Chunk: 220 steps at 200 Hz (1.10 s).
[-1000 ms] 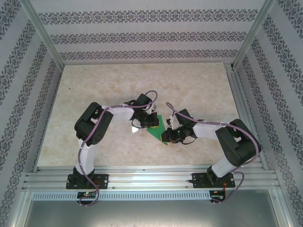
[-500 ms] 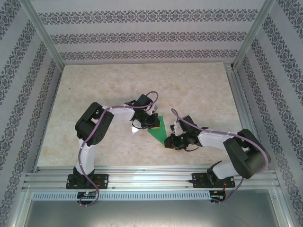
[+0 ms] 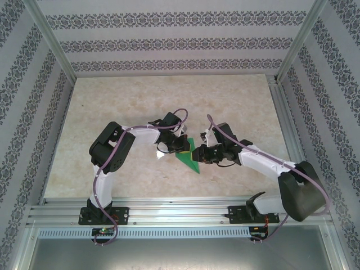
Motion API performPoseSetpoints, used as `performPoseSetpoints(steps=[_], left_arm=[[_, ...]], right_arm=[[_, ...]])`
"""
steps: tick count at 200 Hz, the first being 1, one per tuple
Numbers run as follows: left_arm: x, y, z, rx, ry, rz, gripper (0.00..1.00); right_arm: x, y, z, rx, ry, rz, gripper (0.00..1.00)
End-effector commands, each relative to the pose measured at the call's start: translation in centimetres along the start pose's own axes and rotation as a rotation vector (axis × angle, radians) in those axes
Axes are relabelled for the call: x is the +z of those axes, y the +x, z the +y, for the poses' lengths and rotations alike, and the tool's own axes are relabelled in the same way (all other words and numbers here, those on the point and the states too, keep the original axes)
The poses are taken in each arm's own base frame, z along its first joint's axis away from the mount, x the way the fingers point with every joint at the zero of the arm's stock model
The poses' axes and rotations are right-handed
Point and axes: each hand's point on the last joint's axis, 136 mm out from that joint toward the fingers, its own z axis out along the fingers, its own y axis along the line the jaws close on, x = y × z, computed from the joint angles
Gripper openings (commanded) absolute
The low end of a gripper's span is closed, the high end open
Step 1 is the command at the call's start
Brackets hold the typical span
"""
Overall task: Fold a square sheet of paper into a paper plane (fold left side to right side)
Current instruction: Fourth fold the wing at the center of the table.
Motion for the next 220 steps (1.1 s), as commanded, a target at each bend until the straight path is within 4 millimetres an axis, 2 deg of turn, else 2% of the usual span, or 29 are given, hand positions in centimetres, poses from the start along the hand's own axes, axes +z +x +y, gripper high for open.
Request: performPoseSetpoints(steps=[1,41,70,95,126,176,220], left_arm=[[1.4,0.5,5.1,-0.056,-0.164,-0.001,0.06],[1.2,0.4,5.0,-0.057,-0.164,-0.005,0.06],[1.2,0.3,5.0,-0.054,-0.164,-0.009,0.07],[1.0,0.0,5.1,-0.055,-0.170,-0.017,0.11],[0.1,-1.1,5.8,-0.060,-0.173,-0.045,0.13],[-1.5,-4.5,7.8,-0.089,-0.163,-0.104,0.12],[-3.0,-7.0,7.9,-0.083,-0.135,-0.149,0.14]], right_arm=[[1.7,-0.3,-1.7,0.022,0.011,0.006,0.21],[3.7,2.9,-6.1,0.109,0.115,0.098,0.20],[4.0,5.2,-8.0,0.172,0.177,0.150,0.20],[4.2,7.1,-9.5,0.219,0.246,0.204,0.19],[4.3,8.7,-10.2,0.223,0.312,0.263,0.19],[4.5,9.1,-10.7,0.243,0.334,0.283,0.19],[4.6,9.1,-10.7,0.242,0.336,0.285,0.19]])
